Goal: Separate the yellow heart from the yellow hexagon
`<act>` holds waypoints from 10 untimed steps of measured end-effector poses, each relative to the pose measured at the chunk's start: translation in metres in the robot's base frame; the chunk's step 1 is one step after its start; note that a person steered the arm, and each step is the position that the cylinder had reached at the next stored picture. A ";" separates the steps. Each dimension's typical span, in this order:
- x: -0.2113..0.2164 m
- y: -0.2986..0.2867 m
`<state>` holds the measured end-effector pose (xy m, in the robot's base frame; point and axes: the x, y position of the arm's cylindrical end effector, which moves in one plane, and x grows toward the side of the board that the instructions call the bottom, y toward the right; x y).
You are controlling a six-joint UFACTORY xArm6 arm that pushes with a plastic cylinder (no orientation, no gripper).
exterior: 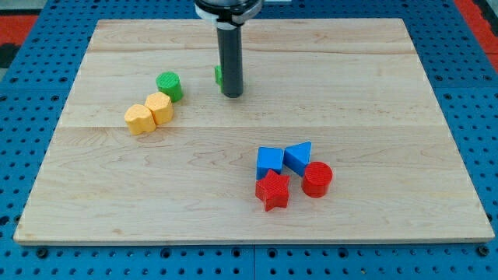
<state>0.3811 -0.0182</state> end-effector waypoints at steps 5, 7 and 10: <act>0.028 -0.093; 0.019 -0.118; 0.049 -0.136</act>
